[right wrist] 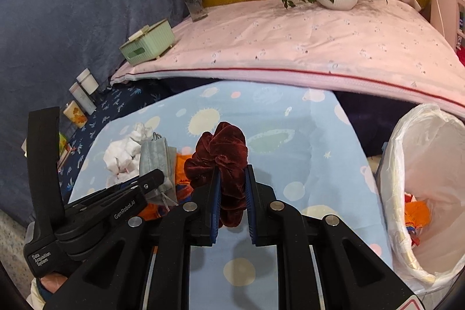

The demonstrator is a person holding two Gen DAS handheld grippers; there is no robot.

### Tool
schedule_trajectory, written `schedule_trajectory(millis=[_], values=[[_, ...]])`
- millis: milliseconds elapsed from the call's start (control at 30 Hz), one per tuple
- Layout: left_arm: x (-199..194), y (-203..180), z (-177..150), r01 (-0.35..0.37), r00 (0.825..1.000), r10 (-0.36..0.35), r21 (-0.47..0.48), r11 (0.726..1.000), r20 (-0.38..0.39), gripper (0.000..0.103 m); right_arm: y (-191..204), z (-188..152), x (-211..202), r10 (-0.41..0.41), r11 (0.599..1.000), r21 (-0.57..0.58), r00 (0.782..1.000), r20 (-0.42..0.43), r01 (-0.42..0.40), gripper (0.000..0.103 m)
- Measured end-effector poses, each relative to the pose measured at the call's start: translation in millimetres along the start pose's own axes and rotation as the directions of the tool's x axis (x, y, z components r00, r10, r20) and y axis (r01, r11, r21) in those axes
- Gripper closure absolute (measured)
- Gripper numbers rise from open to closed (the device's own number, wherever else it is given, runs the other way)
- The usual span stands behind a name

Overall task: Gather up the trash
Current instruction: 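Grasp the grey mask with the left tool while the right tool grasps the dark-red scrunchie, then carry mask and scrunchie over the bin and open both tools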

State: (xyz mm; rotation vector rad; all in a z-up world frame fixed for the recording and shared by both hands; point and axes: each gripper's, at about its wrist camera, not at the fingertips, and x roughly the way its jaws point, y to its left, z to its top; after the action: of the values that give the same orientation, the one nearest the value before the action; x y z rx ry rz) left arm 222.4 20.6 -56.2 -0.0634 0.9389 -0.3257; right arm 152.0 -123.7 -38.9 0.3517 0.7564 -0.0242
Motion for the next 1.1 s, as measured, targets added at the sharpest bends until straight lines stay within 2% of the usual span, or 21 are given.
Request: schedule_trajectory(millis=[267,567,767,1100], values=[[-42,-40,6,0.03,0.997,-0.034,0.051,0.998,0.07,0.094,-8,14,-47,0.007,1.0,0.001,0.996,0.09,-0.007,0.088],[-69,-100,2,0.08,0.99,-0.094,0.133,0.988,0.103,0.094,-45,22,-98,-0.032,0.999,0.043,0.984,0.174,0.025,0.088],[-72,-146,-6,0.134,0.984,-0.153,0.193,0.972,0.088,0.094,-81,18,-124,-0.083,0.993,0.096,0.975,0.204,0.064,0.088],[-64,-218,-22,0.237,0.967,-0.253,0.281,0.93,0.023,0.094,-147,6,-153,-0.177,0.97,0.202,0.96,0.219,0.132,0.088]])
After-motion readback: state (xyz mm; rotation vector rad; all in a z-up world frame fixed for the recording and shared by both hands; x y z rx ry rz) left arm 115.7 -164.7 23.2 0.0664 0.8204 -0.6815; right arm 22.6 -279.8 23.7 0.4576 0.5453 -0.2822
